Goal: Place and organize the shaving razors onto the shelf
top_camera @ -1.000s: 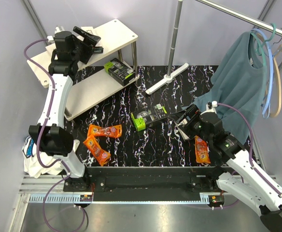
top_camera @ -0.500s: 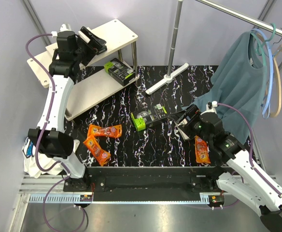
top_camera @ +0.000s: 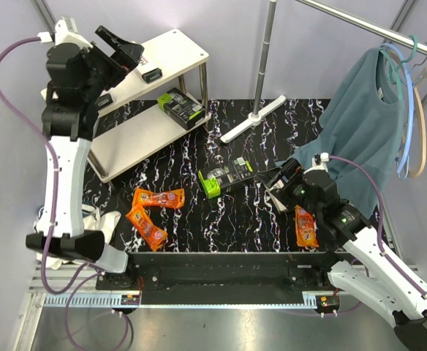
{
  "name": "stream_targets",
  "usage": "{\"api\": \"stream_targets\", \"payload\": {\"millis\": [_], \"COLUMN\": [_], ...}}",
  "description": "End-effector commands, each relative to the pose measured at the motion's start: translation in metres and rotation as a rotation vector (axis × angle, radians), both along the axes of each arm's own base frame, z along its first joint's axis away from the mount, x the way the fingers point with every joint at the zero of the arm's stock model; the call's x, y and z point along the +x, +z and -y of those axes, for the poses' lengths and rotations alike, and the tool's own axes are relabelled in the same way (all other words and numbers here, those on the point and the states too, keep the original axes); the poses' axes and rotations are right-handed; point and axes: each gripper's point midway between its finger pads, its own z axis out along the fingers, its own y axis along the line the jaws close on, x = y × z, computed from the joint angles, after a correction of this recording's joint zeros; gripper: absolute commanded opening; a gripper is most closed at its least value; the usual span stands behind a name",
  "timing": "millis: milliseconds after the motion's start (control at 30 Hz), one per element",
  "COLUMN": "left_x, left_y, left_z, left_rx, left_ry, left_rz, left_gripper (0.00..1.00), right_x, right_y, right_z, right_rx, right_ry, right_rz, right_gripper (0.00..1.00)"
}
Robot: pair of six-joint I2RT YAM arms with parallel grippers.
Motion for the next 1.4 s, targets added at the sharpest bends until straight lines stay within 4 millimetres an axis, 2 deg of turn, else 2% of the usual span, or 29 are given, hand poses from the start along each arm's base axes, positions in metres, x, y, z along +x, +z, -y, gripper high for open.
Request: {"api": "stream_targets", "payload": {"millis": [0, 67, 100, 133, 167, 200, 233, 267, 300, 333, 367, 400, 433, 467, 500, 567, 600, 700, 767, 800, 833, 867, 1000, 1200, 1367], "left_x": [-0.044, -0.051, -0.051, -0.058, -0.061, -0.059, -0.073, -0.077, -0.08, -0.093, -0.099, -0.102, -0.118, -0.124, -0.136, -0.146, -0.157, -0.179, -0.189, -0.198, -0.2, -0.204, -0.214, -0.222, -0.227], "left_y": [0.053, 0.035, 0.012, 0.005, -0.005, -0.035, -0.032, -0.042, -0.062, -0.068, -0.077, -0.1, -0.106, -0.118, -0.142, -0.162, -0.186, -0.224, -0.238, -0.249, -0.252, -0.26, -0.269, -0.28, -0.293], "left_z": [0.011, 0.024, 0.034, 0.041, 0.049, 0.058, 0.073, 0.083, 0.091, 0.112, 0.121, 0.131, 0.15, 0.159, 0.172, 0.184, 0.193, 0.215, 0.223, 0.227, 0.23, 0.231, 0.235, 0.234, 0.233], "left_rx": [0.056, 0.058, 0.049, 0.048, 0.048, 0.068, 0.085, 0.109, 0.122, 0.134, 0.151, 0.16, 0.165, 0.167, 0.172, 0.149, 0.15, 0.132, 0.136, 0.145, 0.142, 0.137, 0.128, 0.118, 0.115], "left_ry": [-0.104, -0.186, -0.247, -0.286, -0.324, -0.358, -0.404, -0.433, -0.454, -0.514, -0.54, -0.557, -0.618, -0.641, -0.681, -0.712, -0.748, -0.822, -0.848, -0.866, -0.872, -0.878, -0.921, -0.935, -0.948], "left_rz": [0.169, 0.126, 0.071, 0.058, 0.044, 0.001, 0.044, 0.043, 0.009, 0.008, 0.0, -0.049, -0.045, -0.063, -0.111, -0.139, -0.19, -0.272, -0.306, -0.327, -0.328, -0.35, -0.375, -0.402, -0.435], "left_gripper": [0.99, 0.99, 0.99, 0.99, 0.99, 0.99, 0.99, 0.99, 0.99, 0.99, 0.99, 0.99, 0.99, 0.99, 0.99, 0.99, 0.99, 0.99, 0.99, 0.99, 0.99, 0.99, 0.99, 0.99, 0.99], "right_x": [0.0, 0.001, -0.002, -0.001, -0.001, -0.003, -0.002, -0.002, -0.006, -0.006, -0.009, -0.01, -0.009, -0.012, -0.013, -0.014, -0.014, -0.013, -0.011, -0.007, -0.004, -0.001, 0.017, 0.039, 0.054], "right_y": [0.005, 0.009, 0.002, 0.012, 0.01, 0.004, 0.009, 0.007, 0.0, -0.001, -0.008, -0.011, -0.015, -0.022, -0.026, -0.036, -0.039, -0.054, -0.063, -0.061, -0.067, -0.067, -0.061, -0.085, -0.114], "right_z": [0.003, 0.007, 0.014, 0.017, 0.02, 0.029, 0.032, 0.038, 0.044, 0.046, 0.051, 0.053, 0.055, 0.061, 0.063, 0.063, 0.062, 0.058, 0.057, 0.056, 0.057, 0.062, 0.063, 0.049, 0.049], "right_rx": [-0.033, -0.07, -0.13, -0.149, -0.183, -0.249, -0.274, -0.321, -0.363, -0.392, -0.447, -0.479, -0.515, -0.575, -0.603, -0.658, -0.67, -0.703, -0.741, -0.75, -0.776, -0.818, -0.887, -0.925, -0.947], "right_ry": [0.011, 0.003, -0.002, -0.007, -0.01, -0.02, -0.023, -0.03, -0.027, -0.022, -0.004, 0.005, 0.014, 0.031, 0.042, 0.079, 0.093, 0.139, 0.162, 0.167, 0.17, 0.16, 0.166, 0.303, 0.383], "right_rz": [0.019, 0.018, -0.003, 0.01, 0.0, -0.022, -0.02, -0.022, -0.053, -0.063, -0.082, -0.093, -0.115, -0.141, -0.16, -0.203, -0.215, -0.263, -0.292, -0.286, -0.308, -0.309, -0.293, -0.323, -0.382], "right_gripper": [1.0, 1.0, 1.0, 1.0, 1.0, 1.0, 0.99, 1.0, 1.0, 1.0, 1.0, 1.0, 1.0, 1.0, 1.0, 1.0, 1.0, 1.0, 1.0, 1.0, 1.0, 1.0, 1.0, 0.99, 1.0]}}
